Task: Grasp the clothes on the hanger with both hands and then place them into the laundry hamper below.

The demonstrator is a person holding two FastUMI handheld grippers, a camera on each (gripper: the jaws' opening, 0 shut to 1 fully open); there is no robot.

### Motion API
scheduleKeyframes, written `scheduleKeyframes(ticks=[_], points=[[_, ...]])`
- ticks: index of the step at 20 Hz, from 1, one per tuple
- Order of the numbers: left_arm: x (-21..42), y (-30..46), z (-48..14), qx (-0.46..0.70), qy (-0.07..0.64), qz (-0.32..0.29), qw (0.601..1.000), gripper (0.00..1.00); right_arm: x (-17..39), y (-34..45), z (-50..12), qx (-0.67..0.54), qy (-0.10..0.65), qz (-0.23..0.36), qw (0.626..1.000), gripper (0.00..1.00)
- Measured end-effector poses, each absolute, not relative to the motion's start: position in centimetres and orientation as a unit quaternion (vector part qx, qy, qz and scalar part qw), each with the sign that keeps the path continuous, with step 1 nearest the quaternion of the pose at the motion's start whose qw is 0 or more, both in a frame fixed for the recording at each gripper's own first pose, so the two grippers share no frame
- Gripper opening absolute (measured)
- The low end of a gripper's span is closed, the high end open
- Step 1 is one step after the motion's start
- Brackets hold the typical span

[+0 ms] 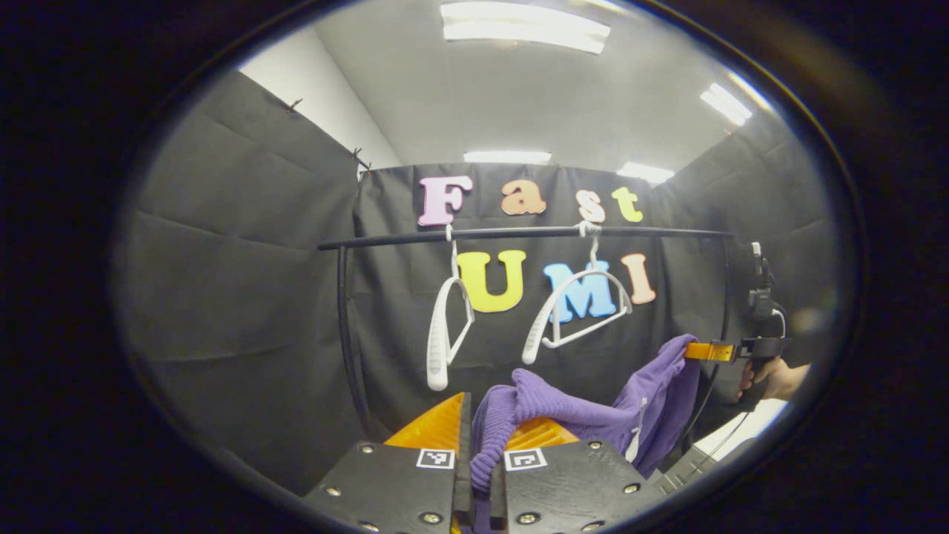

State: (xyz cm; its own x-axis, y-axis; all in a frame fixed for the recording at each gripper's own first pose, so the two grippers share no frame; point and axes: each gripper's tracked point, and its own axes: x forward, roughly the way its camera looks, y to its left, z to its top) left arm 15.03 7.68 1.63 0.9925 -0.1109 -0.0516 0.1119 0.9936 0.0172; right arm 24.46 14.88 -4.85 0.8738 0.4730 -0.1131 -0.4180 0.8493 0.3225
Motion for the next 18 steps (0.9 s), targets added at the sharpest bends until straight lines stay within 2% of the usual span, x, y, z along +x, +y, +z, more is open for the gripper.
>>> scheduleKeyframes(ticks=[1,2,6,8,10,11,18], points=[[14.1,7.5,1.8,0.0,0.019,-0.066,0.998,0.09,23.1,14.7,-3.9,0.148,0.087,0.228,0.958,0.02],[13.3,7.4,2.1,-0.009,0.013,-0.075,0.997,0.14,21.8,14.5,-2.9,0.15,0.079,0.224,0.96,0.02],[11.8,5.1,2.2,-0.038,0.002,-0.124,0.992,0.14,16.3,14.0,0.2,0.146,0.047,0.209,0.966,0.02],[10.6,4.0,1.3,-0.044,0.008,-0.145,0.988,0.09,14.2,14.4,0.0,0.147,0.045,0.206,0.967,0.02],[10.7,2.6,-0.2,-0.053,0.02,-0.16,0.986,0.09,12.3,14.9,-0.9,0.137,0.056,0.204,0.968,0.02],[10.7,1.7,-1.0,-0.058,0.026,-0.169,0.984,0.14,11.2,15.0,-1.7,0.127,0.059,0.205,0.969,0.02],[8.1,-3.7,-7.5,-0.055,0.077,-0.204,0.974,0.14,6.5,18.2,-8.5,0.09,0.122,0.233,0.961,0.02]])
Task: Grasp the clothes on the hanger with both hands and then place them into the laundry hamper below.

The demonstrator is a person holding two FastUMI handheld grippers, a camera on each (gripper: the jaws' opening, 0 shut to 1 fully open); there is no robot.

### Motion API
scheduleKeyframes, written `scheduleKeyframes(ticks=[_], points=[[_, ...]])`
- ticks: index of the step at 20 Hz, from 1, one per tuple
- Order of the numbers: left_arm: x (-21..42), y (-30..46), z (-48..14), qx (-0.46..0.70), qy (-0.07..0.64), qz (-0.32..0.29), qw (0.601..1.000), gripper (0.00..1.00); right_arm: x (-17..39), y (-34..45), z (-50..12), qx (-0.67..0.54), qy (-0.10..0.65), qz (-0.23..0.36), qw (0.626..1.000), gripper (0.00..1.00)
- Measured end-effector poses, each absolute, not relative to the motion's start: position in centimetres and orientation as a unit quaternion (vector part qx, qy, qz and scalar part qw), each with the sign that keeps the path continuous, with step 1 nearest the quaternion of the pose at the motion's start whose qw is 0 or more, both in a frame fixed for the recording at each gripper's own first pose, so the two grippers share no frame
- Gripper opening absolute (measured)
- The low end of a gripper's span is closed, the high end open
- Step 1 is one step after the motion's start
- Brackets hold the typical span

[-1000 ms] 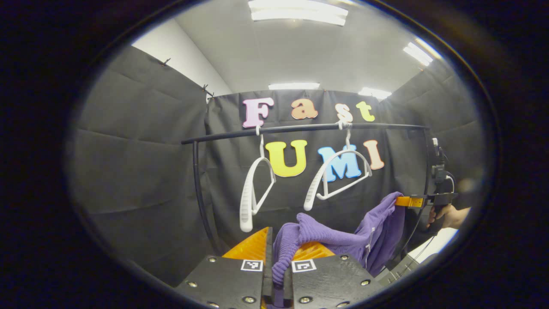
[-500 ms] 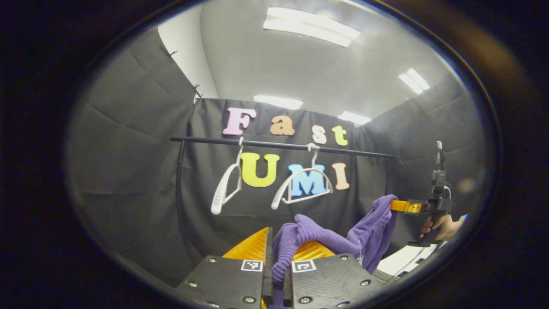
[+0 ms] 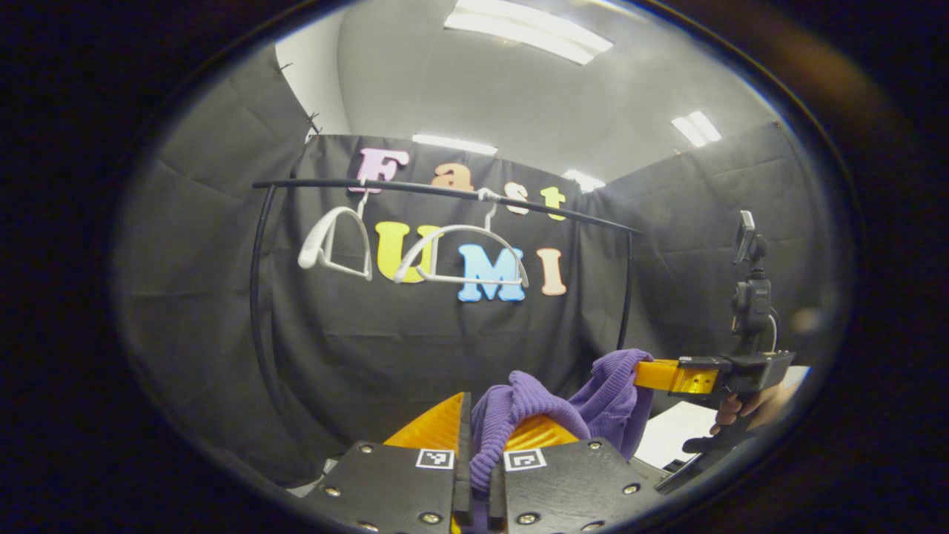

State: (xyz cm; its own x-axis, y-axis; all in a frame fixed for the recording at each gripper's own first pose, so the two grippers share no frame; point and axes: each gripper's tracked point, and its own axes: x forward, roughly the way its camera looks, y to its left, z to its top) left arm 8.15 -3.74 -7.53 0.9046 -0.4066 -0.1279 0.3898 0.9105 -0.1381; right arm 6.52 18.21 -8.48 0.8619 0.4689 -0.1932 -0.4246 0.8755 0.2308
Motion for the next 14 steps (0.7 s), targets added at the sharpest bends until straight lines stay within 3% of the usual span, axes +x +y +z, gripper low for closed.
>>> scheduleKeyframes(ticks=[1,7,8,11,13,14], points=[[8.0,-4.4,-8.5,-0.055,0.087,-0.206,0.973,0.09,6.2,18.5,-9.4,0.088,0.129,0.233,0.96,0.02],[7.5,-4.9,-13.9,-0.054,0.13,-0.182,0.973,0.1,4.3,19.4,-14.7,0.057,0.173,0.236,0.955,0.02],[7.4,-4.7,-15.1,-0.052,0.14,-0.177,0.973,0.05,4.1,19.2,-16.0,0.05,0.182,0.234,0.954,0.04],[6.8,-4.6,-18.9,-0.042,0.175,-0.162,0.97,0.05,3.7,19.0,-19.8,0.036,0.215,0.227,0.949,0.04],[6.8,-4.5,-21.6,-0.035,0.2,-0.151,0.967,0.13,3.0,18.8,-22.3,0.024,0.239,0.225,0.944,0.04],[6.7,-4.3,-23.1,-0.03,0.214,-0.143,0.966,0.09,2.7,18.7,-23.3,0.017,0.25,0.225,0.942,0.06]])
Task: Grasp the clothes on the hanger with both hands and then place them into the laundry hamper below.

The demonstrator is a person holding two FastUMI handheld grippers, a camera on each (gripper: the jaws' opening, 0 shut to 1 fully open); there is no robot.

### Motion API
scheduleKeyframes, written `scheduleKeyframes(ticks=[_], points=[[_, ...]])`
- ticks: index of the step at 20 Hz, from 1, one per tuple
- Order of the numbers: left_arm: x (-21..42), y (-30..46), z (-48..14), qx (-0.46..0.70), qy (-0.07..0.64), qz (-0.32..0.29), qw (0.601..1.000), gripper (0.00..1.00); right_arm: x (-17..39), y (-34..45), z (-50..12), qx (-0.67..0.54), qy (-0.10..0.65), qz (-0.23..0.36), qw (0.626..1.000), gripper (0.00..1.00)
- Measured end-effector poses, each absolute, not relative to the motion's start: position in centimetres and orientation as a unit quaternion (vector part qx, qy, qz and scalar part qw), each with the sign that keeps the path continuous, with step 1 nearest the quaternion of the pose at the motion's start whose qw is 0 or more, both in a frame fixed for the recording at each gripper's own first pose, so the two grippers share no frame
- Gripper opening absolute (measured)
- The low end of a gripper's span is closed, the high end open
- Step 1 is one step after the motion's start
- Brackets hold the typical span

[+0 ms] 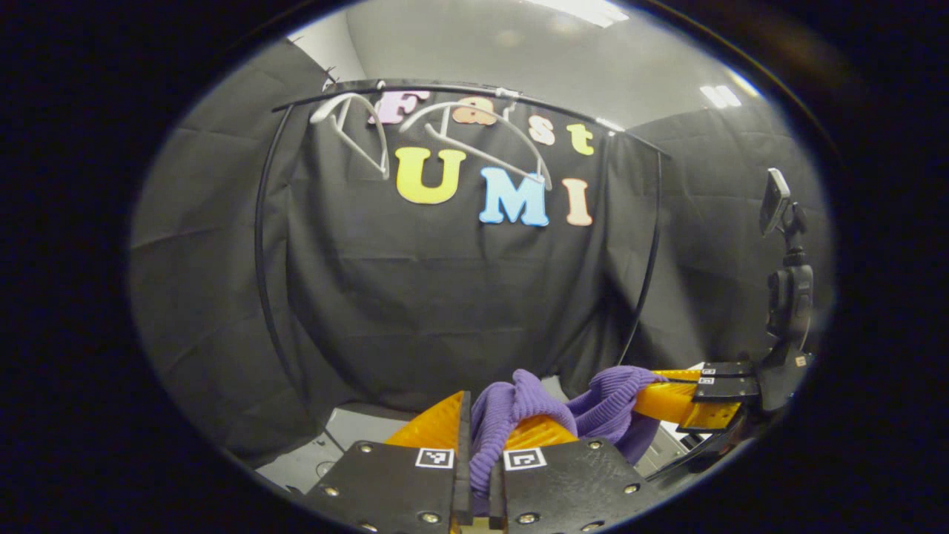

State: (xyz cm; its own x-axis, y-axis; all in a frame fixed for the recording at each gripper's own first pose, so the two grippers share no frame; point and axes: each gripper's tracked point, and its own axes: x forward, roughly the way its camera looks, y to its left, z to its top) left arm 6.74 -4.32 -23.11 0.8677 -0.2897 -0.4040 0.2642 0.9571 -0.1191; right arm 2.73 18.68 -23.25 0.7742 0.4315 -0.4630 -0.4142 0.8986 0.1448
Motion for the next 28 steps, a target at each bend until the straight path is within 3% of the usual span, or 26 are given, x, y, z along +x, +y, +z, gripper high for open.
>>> scheduleKeyframes(ticks=[3,4,5,6,7,8,9,12,13,14,15,16,17,18,20,21,28], points=[[6.0,-4.3,-27.1,-0.019,0.254,-0.131,0.958,0.1,1.8,17.9,-26.4,0.003,0.279,0.217,0.935,0.06],[5.9,-4.3,-28.5,-0.013,0.267,-0.126,0.955,0.14,1.7,17.6,-27.1,-0.001,0.288,0.216,0.933,0.07],[5.5,-4.1,-29.7,-0.008,0.278,-0.119,0.953,0.05,1.6,17.4,-28.1,-0.01,0.299,0.216,0.929,0.07],[5.2,-4.1,-30.9,-0.005,0.291,-0.113,0.95,0.05,1.3,17.1,-29.1,-0.019,0.313,0.216,0.925,0.08],[4.4,-4.1,-31.4,-0.002,0.303,-0.111,0.947,0.14,0.9,16.9,-30.2,-0.027,0.324,0.216,0.921,0.1],[3.9,-4.0,-32.1,0.002,0.313,-0.108,0.944,0.15,0.5,16.5,-31.0,-0.034,0.334,0.213,0.917,0.12],[3.6,-3.7,-32.8,0.007,0.323,-0.105,0.94,0.11,-0.2,16.2,-31.9,-0.039,0.345,0.212,0.913,0.14],[2.0,-3.8,-35.0,0.019,0.359,-0.106,0.927,0.15,-2.6,15.3,-34.2,-0.058,0.378,0.211,0.9,0.23],[0.9,-3.4,-35.8,0.027,0.369,-0.105,0.923,0.09,-3.3,15.1,-34.7,-0.061,0.388,0.214,0.895,0.27],[-0.2,-2.8,-36.9,0.037,0.379,-0.101,0.919,0.16,-3.6,15.2,-34.7,-0.055,0.39,0.218,0.893,0.3],[-1.5,-2.4,-37.7,0.043,0.39,-0.101,0.914,0.17,-3.9,15.3,-34.9,-0.049,0.392,0.221,0.892,0.33],[-2.4,-2.3,-38.2,0.046,0.395,-0.101,0.912,0.25,-4.1,15.3,-35.1,-0.048,0.395,0.222,0.89,0.41],[-3.1,-2.2,-38.4,0.051,0.399,-0.1,0.91,0.44,-4.3,15.2,-35.3,-0.049,0.397,0.221,0.89,0.49],[-3.3,-2.3,-38.1,0.053,0.388,-0.1,0.915,0.62,-4.5,15.1,-35.3,-0.05,0.397,0.218,0.89,0.68],[-3.4,-2.0,-36.7,0.062,0.374,-0.103,0.92,1.0,-4.7,14.7,-35.0,-0.047,0.396,0.213,0.892,0.9],[-3.6,-1.8,-36.4,0.064,0.369,-0.102,0.922,0.98,-4.9,14.6,-34.9,-0.044,0.394,0.209,0.894,0.94],[-1.7,-0.2,-29.7,0.05,0.306,-0.086,0.947,0.98,-3.8,13.8,-29.8,-0.031,0.336,0.18,0.924,0.95]])
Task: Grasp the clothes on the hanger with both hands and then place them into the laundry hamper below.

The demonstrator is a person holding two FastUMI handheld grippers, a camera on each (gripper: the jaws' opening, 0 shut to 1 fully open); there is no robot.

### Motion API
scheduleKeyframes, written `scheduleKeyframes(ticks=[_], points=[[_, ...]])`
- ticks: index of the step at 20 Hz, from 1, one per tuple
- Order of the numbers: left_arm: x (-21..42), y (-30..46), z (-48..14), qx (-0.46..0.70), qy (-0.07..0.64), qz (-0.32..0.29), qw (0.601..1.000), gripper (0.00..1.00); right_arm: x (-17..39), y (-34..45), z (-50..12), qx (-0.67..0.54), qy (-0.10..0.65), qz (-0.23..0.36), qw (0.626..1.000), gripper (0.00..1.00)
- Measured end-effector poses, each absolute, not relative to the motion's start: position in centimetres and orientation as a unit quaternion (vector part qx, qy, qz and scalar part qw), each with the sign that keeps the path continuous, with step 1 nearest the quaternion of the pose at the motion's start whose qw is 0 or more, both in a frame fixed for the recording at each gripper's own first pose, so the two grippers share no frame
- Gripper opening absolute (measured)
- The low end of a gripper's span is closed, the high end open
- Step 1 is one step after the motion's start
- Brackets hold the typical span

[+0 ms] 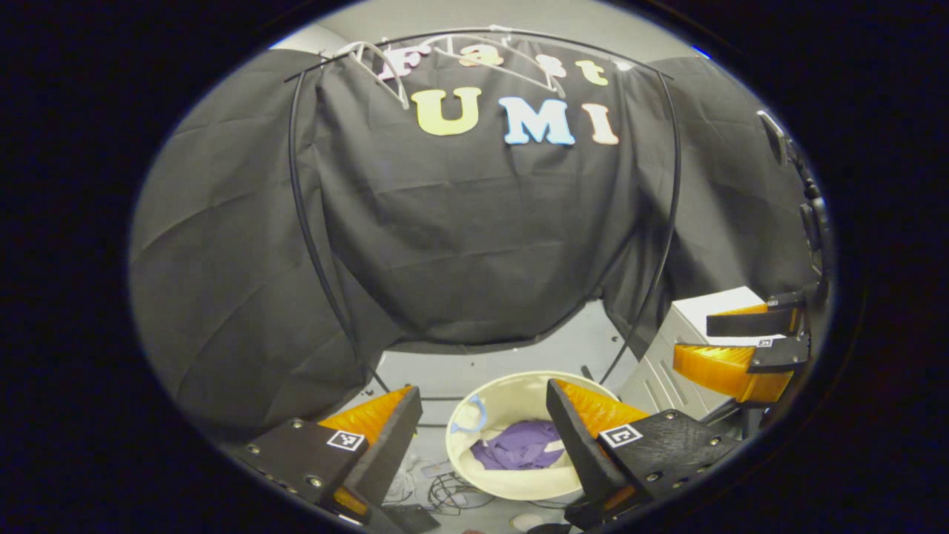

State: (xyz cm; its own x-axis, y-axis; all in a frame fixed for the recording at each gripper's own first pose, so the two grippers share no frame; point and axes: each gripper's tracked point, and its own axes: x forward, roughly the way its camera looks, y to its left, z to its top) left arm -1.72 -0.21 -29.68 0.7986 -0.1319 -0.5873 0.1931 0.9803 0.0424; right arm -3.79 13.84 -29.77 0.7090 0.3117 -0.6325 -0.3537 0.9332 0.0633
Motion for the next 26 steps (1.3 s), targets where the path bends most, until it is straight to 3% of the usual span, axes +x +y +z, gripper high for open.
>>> scheduleKeyframes(ticks=[1,2,8,14,16,26], points=[[-1.2,-0.1,-28.1,0.051,0.287,-0.084,0.953,0.9,-3.5,13.7,-28.5,-0.029,0.321,0.177,0.93,0.94],[-0.6,0.1,-26.2,0.051,0.268,-0.083,0.959,1.0,-3.1,13.5,-26.9,-0.027,0.306,0.174,0.936,0.94],[1.9,0.2,-14.7,0.037,0.173,-0.075,0.981,1.0,-0.6,10.4,-15.6,-0.031,0.193,0.156,0.968,0.94],[-0.2,-0.6,-5.9,0.026,0.117,-0.062,0.991,1.0,-1.5,5.6,-7.3,-0.026,0.122,0.127,0.984,0.97],[-1.6,-0.4,-3.3,0.032,0.095,-0.046,0.994,1.0,-2.3,4.0,-5.1,-0.034,0.098,0.121,0.987,0.94],[-7.2,2.5,2.1,0.048,0.043,0.005,0.998,1.0,-6.6,-2.0,-0.3,-0.04,0.022,0.08,0.996,0.94]])
